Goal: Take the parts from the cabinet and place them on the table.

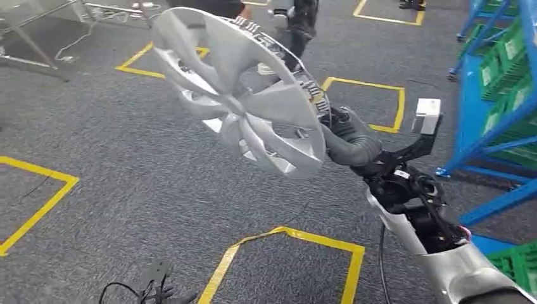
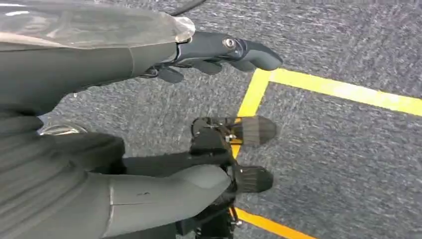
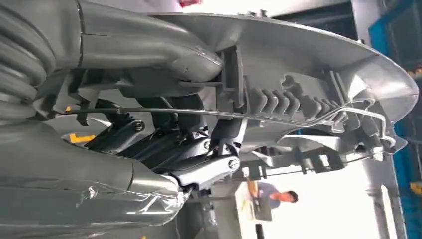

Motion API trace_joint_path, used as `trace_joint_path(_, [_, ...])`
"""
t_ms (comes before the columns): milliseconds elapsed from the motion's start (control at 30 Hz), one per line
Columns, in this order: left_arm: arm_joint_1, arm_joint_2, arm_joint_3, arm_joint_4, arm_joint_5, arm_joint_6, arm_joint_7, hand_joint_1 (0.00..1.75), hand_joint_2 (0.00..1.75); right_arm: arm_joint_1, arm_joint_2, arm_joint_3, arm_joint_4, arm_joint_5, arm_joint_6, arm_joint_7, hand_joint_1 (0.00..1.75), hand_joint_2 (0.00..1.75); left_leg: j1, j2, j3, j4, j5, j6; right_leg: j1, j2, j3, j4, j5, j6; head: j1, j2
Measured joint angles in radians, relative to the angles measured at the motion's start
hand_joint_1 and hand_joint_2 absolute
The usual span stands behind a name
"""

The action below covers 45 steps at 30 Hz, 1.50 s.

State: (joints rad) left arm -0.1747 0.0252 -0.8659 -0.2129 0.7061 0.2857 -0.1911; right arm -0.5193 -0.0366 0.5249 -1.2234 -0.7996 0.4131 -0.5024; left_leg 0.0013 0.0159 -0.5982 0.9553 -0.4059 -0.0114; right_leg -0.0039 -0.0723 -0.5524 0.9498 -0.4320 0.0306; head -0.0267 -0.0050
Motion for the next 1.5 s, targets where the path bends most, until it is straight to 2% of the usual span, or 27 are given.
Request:
trace_joint_path(33, [0.001, 0.000, 0.000, 0.000, 0.000, 0.000, 0.000, 0.00, 1.75, 0.000, 0.001, 0.000, 0.000, 0.000, 0.000, 0.000, 1.75, 1.75, 0.001, -0.008, 0.003, -0.006, 0.003, 0.008, -0.002, -0.006, 0.002, 0.001, -0.003, 0.007, -0.002, 0.000])
trace_joint_path(100, [-0.001, 0.001, -0.001, 0.000, -0.001, 0.000, 0.000, 0.00, 1.75, 0.000, 0.001, 0.000, 0.001, 0.000, 0.000, 0.000, 1.75, 1.75, 0.007, -0.018, 0.010, -0.011, 0.007, 0.019, -0.008, 0.041, -0.019, 0.059, -0.047, 0.016, 0.003, 0.000])
trace_joint_path(167, [-0.002, 0.000, -0.001, 0.000, -0.001, 0.000, 0.000, 0.00, 1.75, 0.001, 0.001, 0.000, 0.002, 0.000, 0.001, -0.002, 1.75, 1.75, 0.006, -0.031, 0.010, -0.011, 0.006, 0.025, -0.007, 0.065, -0.103, 0.237, -0.131, 0.020, 0.016, 0.000])
trace_joint_path(233, [0.000, -0.001, -0.002, 0.000, -0.001, 0.000, 0.000, 0.00, 1.75, 0.005, 0.001, 0.000, 0.005, 0.000, 0.001, -0.002, 1.75, 1.75, 0.003, -0.048, 0.010, -0.009, 0.005, 0.026, -0.006, 0.068, -0.165, 0.354, -0.158, 0.019, 0.018, 0.000])
trace_joint_path(300, [0.000, -0.001, -0.002, 0.000, -0.001, 0.000, 0.000, 0.00, 1.75, 0.009, 0.001, 0.000, 0.006, 0.000, 0.000, -0.001, 1.75, 1.75, 0.003, -0.068, 0.012, -0.006, 0.004, 0.026, -0.005, 0.071, -0.133, 0.270, -0.090, 0.012, 0.021, 0.000])
trace_joint_path(367, [-0.001, -0.002, -0.003, 0.000, -0.001, 0.000, 0.000, 0.00, 1.75, 0.007, 0.001, 0.000, 0.006, 0.000, 0.001, -0.001, 1.75, 1.75, 0.003, -0.088, 0.013, -0.004, 0.002, 0.024, -0.005, 0.099, -0.044, 0.071, 0.011, -0.002, 0.023, 0.000])
trace_joint_path(400, [-0.001, -0.005, -0.003, 0.000, -0.001, 0.000, 0.000, 0.00, 1.75, 0.006, 0.001, -0.001, 0.006, 0.000, 0.002, -0.002, 1.75, 1.75, 0.000, -0.094, 0.011, -0.003, 0.002, 0.022, -0.004, 0.128, -0.018, 0.025, 0.006, -0.008, 0.023, 0.000])
trace_joint_path(533, [0.006, -0.005, -0.004, 0.000, -0.001, 0.000, 0.000, 0.00, 1.75, 0.006, 0.001, 0.000, 0.006, 0.000, 0.002, -0.001, 1.75, 1.75, 0.004, -0.123, 0.003, -0.008, 0.009, 0.000, -0.003, 0.104, -0.011, 0.004, 0.008, -0.016, 0.026, 0.000])
trace_joint_path(567, [0.006, -0.003, -0.004, 0.000, -0.001, 0.000, 0.000, 0.00, 1.75, 0.006, 0.003, 0.000, 0.006, 0.000, 0.002, -0.001, 1.75, 1.75, 0.005, -0.107, 0.000, 0.001, 0.000, -0.003, -0.014, 0.094, -0.004, -0.009, 0.014, -0.021, 0.025, 0.000])
trace_joint_path(600, [0.005, -0.003, -0.004, 0.000, -0.001, 0.000, 0.000, 0.00, 1.75, 0.006, 0.005, 0.000, 0.006, 0.000, 0.002, -0.001, 1.75, 1.75, 0.002, -0.067, -0.016, 0.038, -0.028, -0.009, -0.012, 0.088, -0.002, -0.013, 0.016, -0.024, 0.019, 0.000])
trace_joint_path(633, [0.003, -0.003, -0.004, 0.000, -0.001, 0.000, 0.000, 0.00, 1.75, 0.005, 0.005, 0.000, 0.006, 0.000, 0.002, -0.002, 1.75, 1.75, 0.004, -0.045, -0.049, 0.108, -0.068, -0.015, -0.012, 0.080, -0.002, -0.013, 0.017, -0.028, 0.012, 0.000])
trace_joint_path(700, [0.002, -0.004, -0.005, 0.000, -0.001, 0.000, 0.000, 0.00, 1.75, 0.006, 0.006, 0.000, 0.006, 0.000, 0.002, -0.002, 1.75, 1.75, 0.009, -0.033, -0.134, 0.286, -0.140, -0.027, -0.011, 0.061, -0.002, -0.013, 0.015, -0.029, 0.008, 0.000])
trace_joint_path(733, [0.003, -0.005, -0.005, 0.000, -0.001, 0.000, 0.000, 0.00, 1.75, 0.008, 0.006, 0.000, 0.006, 0.000, 0.002, -0.002, 1.75, 1.75, 0.012, -0.032, -0.160, 0.334, -0.148, -0.032, -0.012, 0.051, -0.002, -0.013, 0.015, -0.028, 0.005, 0.000])
trace_joint_path(767, [0.004, -0.004, -0.005, 0.000, -0.001, 0.000, 0.000, 0.00, 1.75, 0.009, 0.006, 0.000, 0.008, 0.000, 0.002, -0.002, 1.75, 1.75, 0.015, -0.029, -0.157, 0.323, -0.130, -0.036, -0.013, 0.043, -0.002, -0.012, 0.014, -0.027, 0.002, 0.000])
trace_joint_path(833, [0.004, -0.002, -0.005, 0.000, -0.001, 0.000, 0.000, 0.00, 1.75, 0.008, 0.006, 0.000, 0.009, 0.000, 0.002, -0.002, 1.75, 1.75, 0.019, -0.018, -0.081, 0.170, -0.050, -0.040, -0.016, 0.029, -0.002, -0.010, 0.011, -0.023, -0.002, 0.000])
trace_joint_path(867, [0.003, -0.001, -0.005, 0.000, -0.001, 0.000, 0.000, 0.00, 1.75, 0.007, 0.006, 0.000, 0.009, 0.000, 0.002, -0.002, 1.75, 1.75, 0.020, 0.000, -0.024, 0.063, -0.007, -0.041, -0.018, 0.023, -0.001, -0.006, 0.008, -0.018, -0.006, 0.000])
trace_joint_path(900, [0.000, -0.003, -0.005, 0.000, -0.001, 0.000, 0.000, 0.00, 1.75, 0.007, 0.006, 0.000, 0.009, 0.000, 0.002, -0.002, 1.75, 1.75, 0.017, 0.034, 0.006, -0.004, -0.006, -0.039, -0.012, 0.018, -0.002, -0.002, 0.004, -0.011, -0.013, 0.000])
trace_joint_path(933, [-0.001, -0.003, -0.005, 0.000, -0.001, 0.000, 0.000, 0.00, 1.75, 0.006, 0.006, -0.001, 0.009, 0.000, 0.002, -0.002, 1.75, 1.75, 0.014, 0.016, 0.005, -0.004, 0.003, -0.024, -0.006, 0.016, -0.004, 0.001, 0.002, -0.005, -0.019, 0.000])
trace_joint_path(1033, [0.002, -0.003, -0.005, 0.000, -0.001, 0.000, 0.000, 0.00, 1.75, 0.006, 0.006, 0.000, 0.009, 0.000, 0.003, -0.001, 1.75, 1.75, 0.010, -0.004, -0.001, 0.003, 0.000, -0.006, -0.007, -0.002, 0.002, -0.001, 0.000, 0.010, -0.001, 0.000])
trace_joint_path(1067, [0.002, -0.002, -0.005, 0.000, -0.001, 0.000, 0.000, 0.00, 1.75, 0.005, 0.006, 0.000, 0.009, 0.000, 0.002, -0.001, 1.75, 1.75, 0.017, -0.010, 0.005, -0.005, 0.005, 0.005, -0.013, 0.010, -0.001, 0.004, -0.009, 0.019, 0.000, 0.000])
trace_joint_path(1133, [-0.001, -0.002, -0.005, 0.000, -0.001, 0.000, 0.000, 0.00, 1.75, 0.006, 0.006, 0.000, 0.009, 0.000, 0.002, -0.001, 1.75, 1.75, 0.017, -0.020, 0.005, -0.005, 0.006, 0.018, -0.015, 0.054, -0.040, 0.106, -0.076, 0.021, 0.009, 0.000])
trace_joint_path(1200, [-0.001, -0.003, -0.005, 0.000, -0.001, 0.000, 0.000, 0.00, 1.75, 0.007, 0.006, 0.000, 0.010, 0.000, 0.002, -0.002, 1.75, 1.75, 0.013, -0.033, 0.005, -0.005, 0.006, 0.021, -0.014, 0.068, -0.124, 0.288, -0.153, 0.023, 0.021, 0.000])
trace_joint_path(1233, [0.000, -0.003, -0.005, 0.000, -0.001, 0.000, 0.000, 0.00, 1.75, 0.009, 0.006, 0.000, 0.011, 0.000, 0.002, -0.002, 1.75, 1.75, 0.011, -0.042, 0.005, -0.005, 0.006, 0.021, -0.014, 0.068, -0.154, 0.349, -0.167, 0.022, 0.021, 0.000])
trace_joint_path(1300, [0.000, -0.003, -0.005, 0.000, -0.001, 0.000, 0.000, 0.00, 1.75, 0.012, 0.006, 0.000, 0.012, 0.000, 0.002, -0.001, 1.75, 1.75, 0.010, -0.062, 0.006, -0.003, 0.006, 0.021, -0.014, 0.070, -0.137, 0.299, -0.118, 0.016, 0.022, 0.000])
trace_joint_path(1367, [0.000, -0.003, -0.005, 0.000, -0.001, 0.000, 0.000, 0.00, 1.75, 0.010, 0.006, -0.001, 0.012, 0.000, 0.002, -0.001, 1.75, 1.75, 0.011, -0.080, 0.008, -0.001, 0.005, 0.020, -0.014, 0.083, -0.052, 0.117, -0.022, 0.006, 0.024, 0.000])
trace_joint_path(1400, [0.000, -0.005, -0.005, 0.000, -0.001, 0.000, 0.000, 0.00, 1.75, 0.008, 0.006, -0.001, 0.012, 0.000, 0.002, -0.002, 1.75, 1.75, 0.013, -0.087, 0.007, 0.000, 0.004, 0.018, -0.014, 0.110, -0.016, 0.030, 0.002, 0.000, 0.024, 0.000])
trace_joint_path(1500, [0.004, -0.005, -0.005, 0.000, -0.001, 0.000, 0.000, 0.00, 1.75, 0.008, 0.006, 0.000, 0.012, 0.000, 0.002, -0.002, 1.75, 1.75, 0.014, -0.105, -0.003, -0.001, 0.010, 0.000, -0.008, 0.110, -0.007, 0.012, -0.007, -0.002, 0.025, 0.000])
